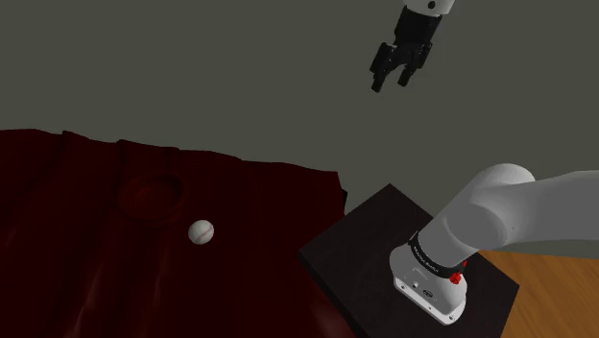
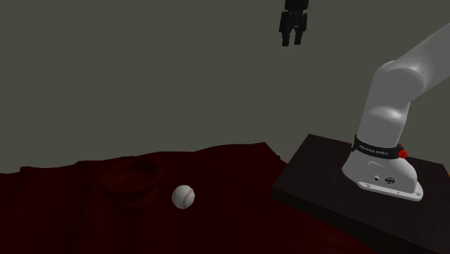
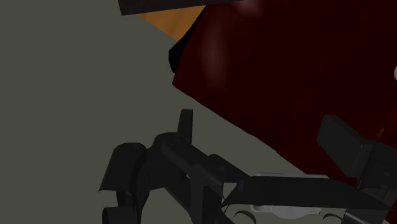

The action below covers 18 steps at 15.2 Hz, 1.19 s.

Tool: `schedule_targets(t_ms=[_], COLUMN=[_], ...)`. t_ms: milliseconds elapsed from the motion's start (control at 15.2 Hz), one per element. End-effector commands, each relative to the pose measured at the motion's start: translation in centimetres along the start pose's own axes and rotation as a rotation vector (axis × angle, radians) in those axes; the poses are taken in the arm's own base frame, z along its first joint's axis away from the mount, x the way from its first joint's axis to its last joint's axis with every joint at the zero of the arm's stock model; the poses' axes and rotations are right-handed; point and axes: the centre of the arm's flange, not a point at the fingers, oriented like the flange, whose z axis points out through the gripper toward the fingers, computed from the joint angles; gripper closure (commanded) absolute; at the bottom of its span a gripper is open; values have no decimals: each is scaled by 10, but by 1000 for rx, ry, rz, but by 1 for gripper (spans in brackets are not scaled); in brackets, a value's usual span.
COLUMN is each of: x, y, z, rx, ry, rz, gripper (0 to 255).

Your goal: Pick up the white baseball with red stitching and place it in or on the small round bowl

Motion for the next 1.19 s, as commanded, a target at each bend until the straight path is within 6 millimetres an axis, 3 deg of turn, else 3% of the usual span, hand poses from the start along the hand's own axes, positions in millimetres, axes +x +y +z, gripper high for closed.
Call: schedule_targets(t_ms=[0,1122], x=[0,9], y=[0,-169], z=[0,141], rx=[0,31], ry=[0,64], rz=[0,-68], gripper=[0,0])
